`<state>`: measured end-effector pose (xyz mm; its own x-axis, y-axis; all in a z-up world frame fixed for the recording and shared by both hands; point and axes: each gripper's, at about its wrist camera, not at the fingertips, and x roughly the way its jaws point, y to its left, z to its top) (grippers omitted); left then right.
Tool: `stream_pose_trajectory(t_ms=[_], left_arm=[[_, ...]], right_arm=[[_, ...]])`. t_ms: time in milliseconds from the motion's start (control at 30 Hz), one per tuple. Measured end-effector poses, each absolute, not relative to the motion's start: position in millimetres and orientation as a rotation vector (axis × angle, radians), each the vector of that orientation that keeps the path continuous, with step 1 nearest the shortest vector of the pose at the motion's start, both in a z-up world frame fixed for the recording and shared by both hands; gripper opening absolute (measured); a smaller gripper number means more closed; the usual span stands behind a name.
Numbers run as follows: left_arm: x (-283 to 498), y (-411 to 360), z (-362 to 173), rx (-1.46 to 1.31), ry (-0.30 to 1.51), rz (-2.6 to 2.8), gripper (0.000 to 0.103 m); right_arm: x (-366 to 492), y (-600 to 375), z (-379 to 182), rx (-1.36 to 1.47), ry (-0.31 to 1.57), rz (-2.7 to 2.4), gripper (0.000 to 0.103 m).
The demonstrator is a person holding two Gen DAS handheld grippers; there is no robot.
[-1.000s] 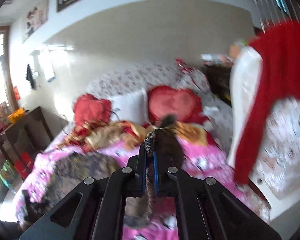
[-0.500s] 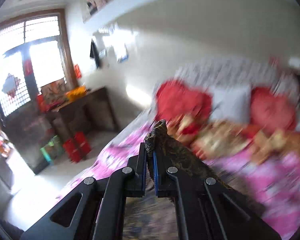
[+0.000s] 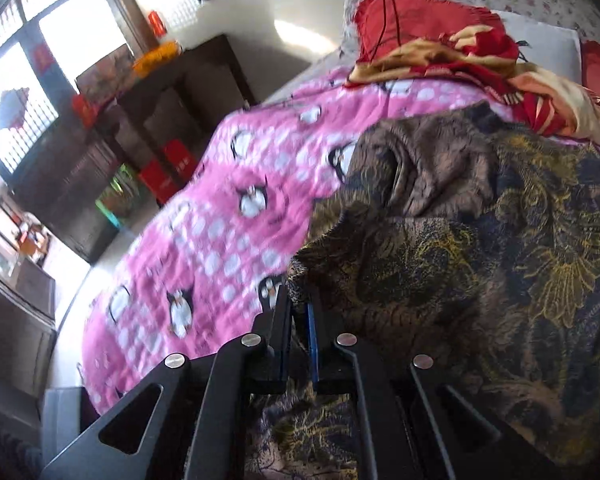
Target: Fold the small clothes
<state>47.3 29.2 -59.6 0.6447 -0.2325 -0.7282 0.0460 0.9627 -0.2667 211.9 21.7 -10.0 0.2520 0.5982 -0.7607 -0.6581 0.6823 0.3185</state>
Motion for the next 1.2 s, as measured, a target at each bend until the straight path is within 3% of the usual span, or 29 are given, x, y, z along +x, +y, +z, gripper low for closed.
stream_pose_trajectory(t_ms=[67, 300, 433, 467, 533, 567, 600, 667, 700, 767, 867, 933, 1000, 1033, 1067, 1200], left_arm=[[47.6, 29.6, -59.4, -0.236, 0.857, -0.162, 0.1], [42.6, 41.5, -33.7, -0.239, 0.807, -0.133, 0.099], [66.3, 49.9, 3.4, -0.261, 0.705, -0.122, 0.097], [81.5, 52.2, 9.1, -0.284, 0.699, -0.118, 0.088], [112.2, 55.3, 7.9, -0.322, 0.735, -0.104, 0.054], [134.4, 56.2, -0.7, -0.346, 0.794, -0.1, 0.024], [148.5, 56.7, -11.0, -0.353, 0.847, -0.086, 0.011], [164.6, 61.0, -33.9, -0.305, 0.911, 0.002, 0.01], [165.7, 65.2, -43.7, -0.264, 0.932, 0.06, 0.003], [153.2, 78.1, -57.8, -0.267, 0.89, 0.059, 0.003], [138.6, 62.9, -56.5, -0.123, 0.855, 0.1, 0.003], [134.0, 59.6, -55.5, -0.083, 0.842, 0.13, 0.003], [130.3, 60.6, -51.7, -0.107, 0.835, 0.155, 0.003], [130.0, 56.4, -49.8, -0.11, 0.828, 0.171, 0.003], [127.0, 55.1, -41.0, -0.103, 0.806, 0.225, 0.003], [134.2, 47.8, -6.9, -0.171, 0.733, 0.177, 0.01]], right_arm=[[206.2, 19.7, -9.3, -0.073, 1.032, 0.88, 0.029], [175.2, -64.9, 17.6, -0.07, 0.912, 0.798, 0.033], [146.2, -132.4, -3.2, -0.104, 0.844, 0.602, 0.034], [135.4, -147.7, -18.1, -0.106, 0.854, 0.57, 0.034], [120.5, -164.1, -46.5, -0.111, 0.895, 0.52, 0.034], [112.6, -170.5, -55.9, -0.098, 0.885, 0.519, 0.035], [106.5, -175.5, -53.9, -0.077, 0.85, 0.517, 0.035], [107.7, -174.6, -51.8, -0.078, 0.867, 0.495, 0.039], [108.5, -171.2, -54.3, -0.09, 0.874, 0.498, 0.041], [106.0, -164.5, -55.3, -0.118, 0.869, 0.533, 0.063], [102.7, -152.5, -55.4, -0.192, 0.875, 0.569, 0.085], [102.1, -140.8, -56.3, -0.263, 0.889, 0.56, 0.089], [103.7, -136.1, -50.8, -0.294, 0.894, 0.572, 0.082], [106.1, -138.7, -42.8, -0.273, 0.876, 0.591, 0.056], [110.5, -143.2, -36.1, -0.246, 0.86, 0.591, 0.041], [142.9, -187.3, 9.2, -0.045, 0.677, 0.434, 0.04]])
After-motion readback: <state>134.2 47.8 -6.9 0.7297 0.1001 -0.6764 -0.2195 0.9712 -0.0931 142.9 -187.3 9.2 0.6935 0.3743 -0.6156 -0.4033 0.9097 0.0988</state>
